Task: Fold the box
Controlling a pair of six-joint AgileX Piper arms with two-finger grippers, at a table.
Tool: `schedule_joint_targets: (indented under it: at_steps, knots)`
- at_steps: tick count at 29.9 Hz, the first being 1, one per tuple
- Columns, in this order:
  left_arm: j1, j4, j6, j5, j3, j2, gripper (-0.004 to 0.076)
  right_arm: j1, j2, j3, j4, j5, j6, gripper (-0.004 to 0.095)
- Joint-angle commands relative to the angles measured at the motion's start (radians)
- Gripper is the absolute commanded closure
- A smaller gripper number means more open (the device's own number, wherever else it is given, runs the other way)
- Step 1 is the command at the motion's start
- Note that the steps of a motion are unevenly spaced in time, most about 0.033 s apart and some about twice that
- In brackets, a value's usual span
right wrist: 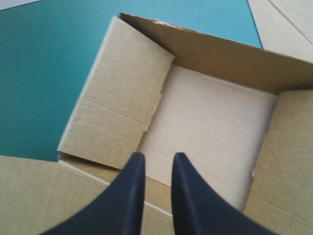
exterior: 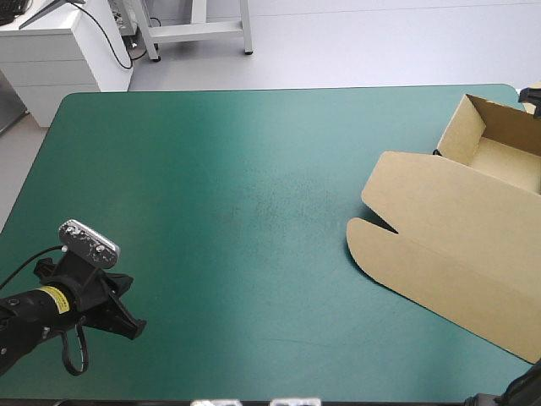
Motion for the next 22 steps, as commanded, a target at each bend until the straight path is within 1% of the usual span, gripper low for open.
schedule_joint_targets:
  at_steps: [1,7,13,16,19,22]
  knots:
    - [-0.008,-0.012,-0.018,-0.068,-0.022,0.001,0.0731,0.049,-0.089,-0.027,0.040,-0.004,-0.051,0.0912]
    - [-0.008,-0.010,-0.024,-0.086,-0.022,0.002,0.0731,0.201,-0.158,-0.008,-0.031,-0.004,-0.054,0.0912]
    - [-0.008,-0.010,-0.024,-0.066,-0.022,0.002,0.0731,0.378,-0.251,0.134,-0.143,-0.004,-0.054,0.0912]
    - [-0.008,-0.010,-0.024,-0.066,-0.022,0.002,0.0731,0.424,-0.312,0.250,-0.161,-0.004,-0.058,0.0912]
    - [-0.008,-0.010,-0.024,-0.087,-0.020,0.002,0.0731,0.448,-0.382,0.387,-0.163,-0.006,-0.090,0.0912]
    - [-0.008,-0.037,-0.024,-0.161,-0.007,0.002,0.0731,0.449,-0.465,0.535,-0.117,-0.055,-0.115,0.0912]
